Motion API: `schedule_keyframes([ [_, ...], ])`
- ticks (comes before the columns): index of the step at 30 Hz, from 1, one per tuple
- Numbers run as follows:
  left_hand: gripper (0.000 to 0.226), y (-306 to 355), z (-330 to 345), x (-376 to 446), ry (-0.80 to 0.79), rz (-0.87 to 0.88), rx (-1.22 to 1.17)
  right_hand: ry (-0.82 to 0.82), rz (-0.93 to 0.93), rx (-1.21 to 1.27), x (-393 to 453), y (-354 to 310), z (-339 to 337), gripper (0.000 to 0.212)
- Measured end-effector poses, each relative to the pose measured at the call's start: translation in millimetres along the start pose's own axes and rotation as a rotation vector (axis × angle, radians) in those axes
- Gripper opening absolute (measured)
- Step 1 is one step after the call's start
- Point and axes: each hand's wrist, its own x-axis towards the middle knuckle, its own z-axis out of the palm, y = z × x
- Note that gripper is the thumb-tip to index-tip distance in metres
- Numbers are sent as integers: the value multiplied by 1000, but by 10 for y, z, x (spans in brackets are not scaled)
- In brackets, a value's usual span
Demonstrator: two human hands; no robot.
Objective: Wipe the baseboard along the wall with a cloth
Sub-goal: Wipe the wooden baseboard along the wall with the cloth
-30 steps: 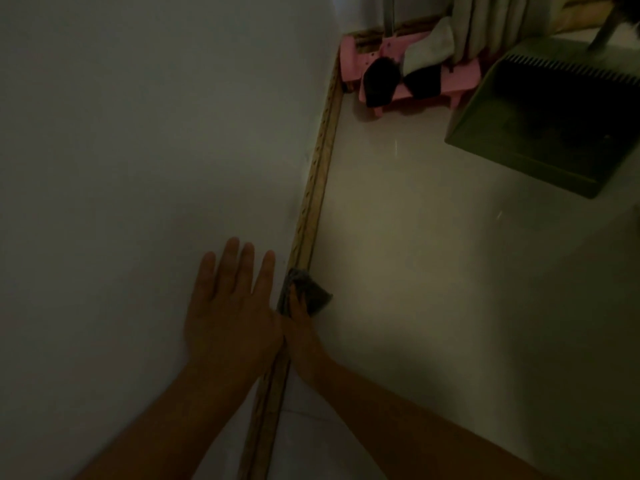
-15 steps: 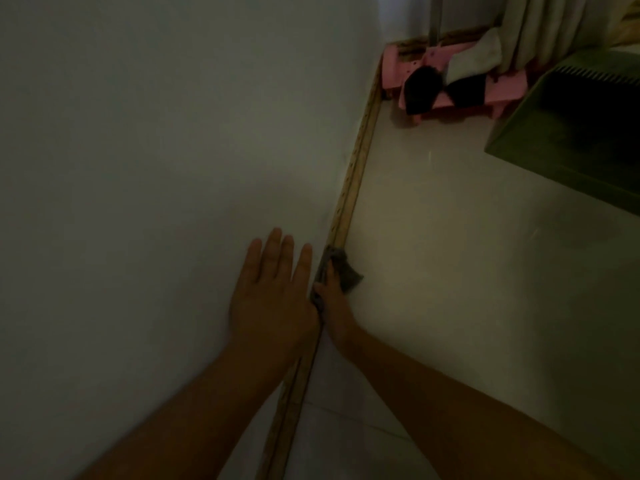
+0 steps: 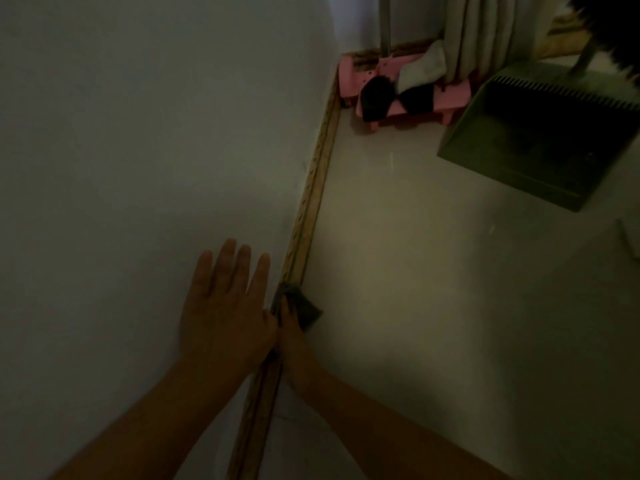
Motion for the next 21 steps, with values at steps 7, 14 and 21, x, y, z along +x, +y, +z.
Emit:
schedule_keyframes([
  [7,77,-11,-29,-43,-26,-6,34,16,-107,-180,72,-11,-61,51],
  [14,74,11,-120,-25,-141,9,64,87,-68,-144,-22,196,112,74],
  [21,72,25,-163,-34,-143,16,66,42,-103,-270,8,93,88,49],
])
